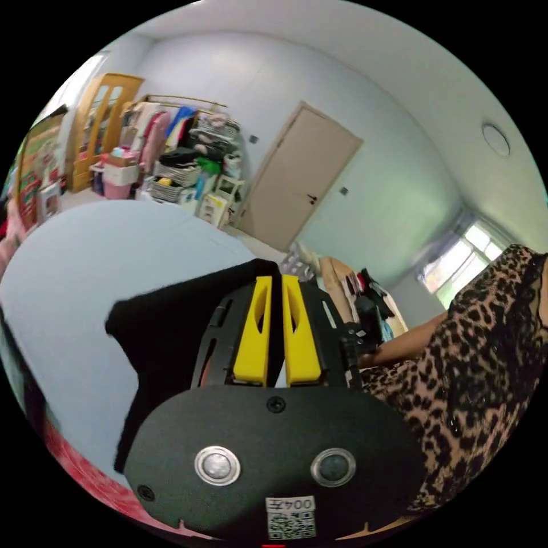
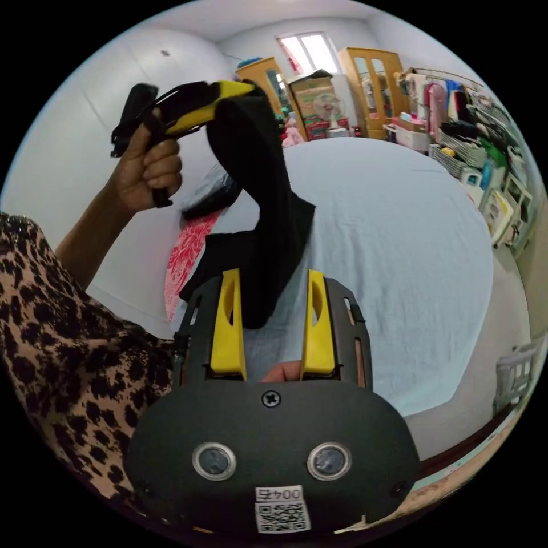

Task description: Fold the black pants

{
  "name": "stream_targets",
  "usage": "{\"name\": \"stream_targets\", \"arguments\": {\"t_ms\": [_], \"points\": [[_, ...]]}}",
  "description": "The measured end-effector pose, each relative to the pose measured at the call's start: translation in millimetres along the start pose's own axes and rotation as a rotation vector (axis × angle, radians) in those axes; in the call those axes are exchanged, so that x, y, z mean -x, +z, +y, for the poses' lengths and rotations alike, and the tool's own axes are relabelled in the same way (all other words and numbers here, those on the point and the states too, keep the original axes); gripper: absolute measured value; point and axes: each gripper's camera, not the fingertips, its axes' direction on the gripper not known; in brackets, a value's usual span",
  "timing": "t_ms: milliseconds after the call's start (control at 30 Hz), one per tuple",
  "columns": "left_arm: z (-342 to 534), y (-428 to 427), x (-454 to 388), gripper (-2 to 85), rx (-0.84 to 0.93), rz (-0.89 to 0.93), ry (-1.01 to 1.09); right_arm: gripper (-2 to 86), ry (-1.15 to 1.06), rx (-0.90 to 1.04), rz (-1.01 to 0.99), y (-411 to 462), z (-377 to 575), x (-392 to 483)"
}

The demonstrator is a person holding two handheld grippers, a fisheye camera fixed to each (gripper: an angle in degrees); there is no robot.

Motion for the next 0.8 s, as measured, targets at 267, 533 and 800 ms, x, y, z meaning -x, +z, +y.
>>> {"name": "stream_targets", "arguments": {"t_ms": [267,533,800], "points": [[35.5,27.4,-1.5,8.0,0.084,-0.113,-0.114,15.9,0.127,0.036,-0.009,-16.1,22.4,-41.6],[257.1,-78.0,69.0,17.7,0.1,-0.707,-0.766,16.6,0.007,0.12,-0.128,34.5,-26.5,-13.0],[277.1,-70.7,132.0,11.7,0.147,-0.603,-0.752,16.2,-0.134,0.171,-0.215,91.1,-98.1,44.6]]}}
